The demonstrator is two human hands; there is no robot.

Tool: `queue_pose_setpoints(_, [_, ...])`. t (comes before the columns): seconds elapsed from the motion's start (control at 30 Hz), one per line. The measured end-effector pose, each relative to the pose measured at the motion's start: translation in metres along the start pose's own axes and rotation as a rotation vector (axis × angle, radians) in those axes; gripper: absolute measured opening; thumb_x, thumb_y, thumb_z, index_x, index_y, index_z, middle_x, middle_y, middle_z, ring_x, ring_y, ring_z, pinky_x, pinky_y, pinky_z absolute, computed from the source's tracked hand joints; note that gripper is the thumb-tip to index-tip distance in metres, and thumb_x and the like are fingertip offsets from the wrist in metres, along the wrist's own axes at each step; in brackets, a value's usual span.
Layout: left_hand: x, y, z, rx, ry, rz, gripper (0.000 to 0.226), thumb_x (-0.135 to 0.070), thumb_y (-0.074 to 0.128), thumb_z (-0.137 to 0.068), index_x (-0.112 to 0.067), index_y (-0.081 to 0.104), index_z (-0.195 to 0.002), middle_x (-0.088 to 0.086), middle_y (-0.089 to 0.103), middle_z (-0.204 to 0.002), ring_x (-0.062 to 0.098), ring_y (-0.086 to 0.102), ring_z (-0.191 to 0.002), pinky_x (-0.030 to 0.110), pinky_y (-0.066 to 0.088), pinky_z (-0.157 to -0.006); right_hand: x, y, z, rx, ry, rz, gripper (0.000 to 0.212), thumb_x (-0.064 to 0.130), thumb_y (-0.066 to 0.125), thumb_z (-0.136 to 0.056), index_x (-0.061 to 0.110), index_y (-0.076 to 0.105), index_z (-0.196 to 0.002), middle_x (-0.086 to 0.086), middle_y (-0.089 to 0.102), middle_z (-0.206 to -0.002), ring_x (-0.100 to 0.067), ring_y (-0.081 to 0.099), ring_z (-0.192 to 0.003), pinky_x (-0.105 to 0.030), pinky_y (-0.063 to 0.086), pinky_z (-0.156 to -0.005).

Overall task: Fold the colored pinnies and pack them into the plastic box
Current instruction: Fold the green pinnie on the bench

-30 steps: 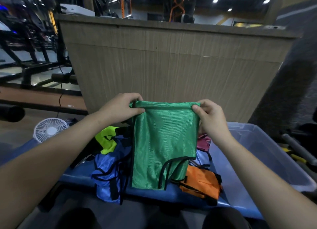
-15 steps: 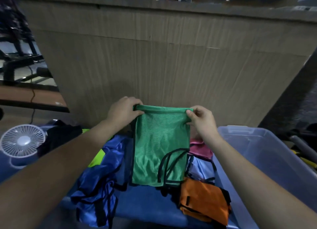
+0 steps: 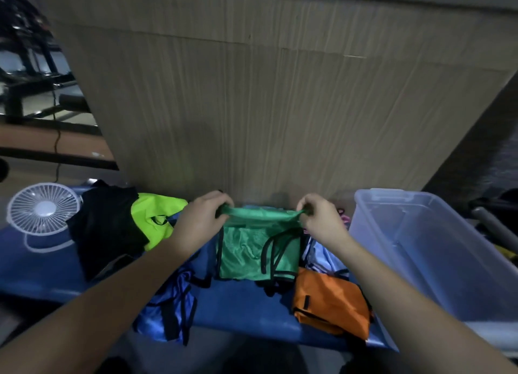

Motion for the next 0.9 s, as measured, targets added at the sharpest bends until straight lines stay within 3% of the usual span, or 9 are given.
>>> queue_pose_setpoints(0.1, [-0.002, 0.005, 0.020, 0.024, -0.003, -0.004, 0.016, -0.022, 0.071, -0.089, -0.029, 0.063, -0.101, -0.018, 0.060, -0.110, 0.010, 0.062, -0.084, 0.034, 0.050, -0.068, 0.003, 0.001, 0.017, 0.016, -0.029, 0.085, 0.021, -0.010, 0.055, -0.073, 0.009, 0.063, -0.079, -0.003, 0.063, -0.086, -0.017, 0.055, -0.082, -0.018, 0.032, -0.068])
queue_pose_setpoints(0.2, [-0.005, 0.012, 0.043, 0.049, 0.003, -0.044, 0.015, -0.024, 0.072, -0.088, -0.031, 0.063, -0.099, -0.021, 0.057, -0.112, 0.004, 0.054, -0.074, 0.027, 0.041, -0.063, 0.002, 0.008, 0.038, 0.055, -0.054, 0.146, 0.022, -0.009, 0.053, -0.074, 0.009, 0.061, -0.082, -0.003, 0.060, -0.090, -0.022, 0.056, -0.084, -0.030, 0.038, -0.070])
queue_pose_setpoints(0.3, [-0.007, 0.022, 0.064, 0.087, 0.019, -0.018, 0.015, -0.028, 0.073, -0.087, -0.032, 0.064, -0.097, -0.021, 0.056, -0.110, 0.000, 0.055, -0.082, 0.019, 0.037, -0.061, 0.000, 0.016, 0.058, 0.103, -0.069, 0.228, 0.022, -0.010, 0.053, -0.076, 0.010, 0.060, -0.084, 0.000, 0.055, -0.090, -0.022, 0.053, -0.081, -0.030, 0.037, -0.065])
queue_pose_setpoints(0.4, [-0.010, 0.032, 0.083, 0.131, 0.037, 0.004, 0.013, -0.033, 0.073, -0.087, -0.032, 0.064, -0.097, -0.020, 0.055, -0.109, -0.001, 0.056, -0.091, 0.021, 0.044, -0.068, -0.009, 0.028, 0.072, 0.163, -0.064, 0.279, 0.023, -0.010, 0.052, -0.076, 0.009, 0.062, -0.085, 0.001, 0.052, -0.092, -0.021, 0.053, -0.083, -0.024, 0.032, -0.062])
queue_pose_setpoints(0.53, [-0.007, 0.046, 0.100, 0.209, 0.041, -0.040, 0.017, -0.044, 0.070, -0.088, -0.035, 0.066, -0.101, -0.022, 0.050, -0.116, -0.001, 0.050, -0.107, 0.020, 0.042, -0.081, -0.023, 0.049, 0.084, 0.265, -0.081, 0.371, 0.025, -0.007, 0.053, -0.077, 0.010, 0.065, -0.091, -0.005, 0.055, -0.103, -0.026, 0.055, -0.103, -0.026, 0.037, -0.075])
queue_pose_setpoints(0.67, [0.004, 0.055, 0.112, 0.289, 0.036, -0.130, 0.051, -0.069, 0.044, -0.086, -0.037, 0.069, -0.115, -0.019, 0.048, -0.131, 0.009, 0.049, -0.113, 0.029, 0.040, -0.096, -0.035, 0.067, 0.095, 0.442, -0.058, 0.486, 0.032, 0.008, 0.057, -0.080, 0.015, 0.067, -0.109, -0.004, 0.050, -0.118, -0.025, 0.048, -0.118, -0.027, 0.040, -0.091])
queue_pose_setpoints(0.77, [0.006, 0.053, 0.114, 0.254, 0.017, -0.086, 0.058, -0.071, 0.030, -0.086, -0.038, 0.070, -0.113, -0.022, 0.051, -0.130, 0.006, 0.053, -0.112, 0.027, 0.044, -0.092, -0.038, 0.070, 0.098, 0.502, -0.005, 0.492, 0.044, 0.028, 0.051, -0.074, 0.018, 0.068, -0.113, -0.003, 0.053, -0.121, -0.026, 0.050, -0.119, -0.034, 0.042, -0.101])
queue_pose_setpoints(0.9, [-0.001, 0.031, 0.097, 0.114, 0.036, -0.041, 0.042, -0.060, 0.038, -0.093, -0.037, 0.071, -0.104, -0.025, 0.057, -0.114, -0.003, 0.059, -0.097, 0.018, 0.048, -0.069, -0.033, 0.056, 0.078, 0.290, 0.001, 0.376, 0.021, 0.016, 0.061, -0.083, 0.016, 0.071, -0.102, -0.004, 0.064, -0.108, -0.026, 0.060, -0.104, -0.039, 0.049, -0.088])
Point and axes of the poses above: each hand's wrist, its own z-axis away from the middle knuckle, its own y-axis out of the palm, x = y × z, the point moved 8 cm from there along -z, towards the middle knuckle
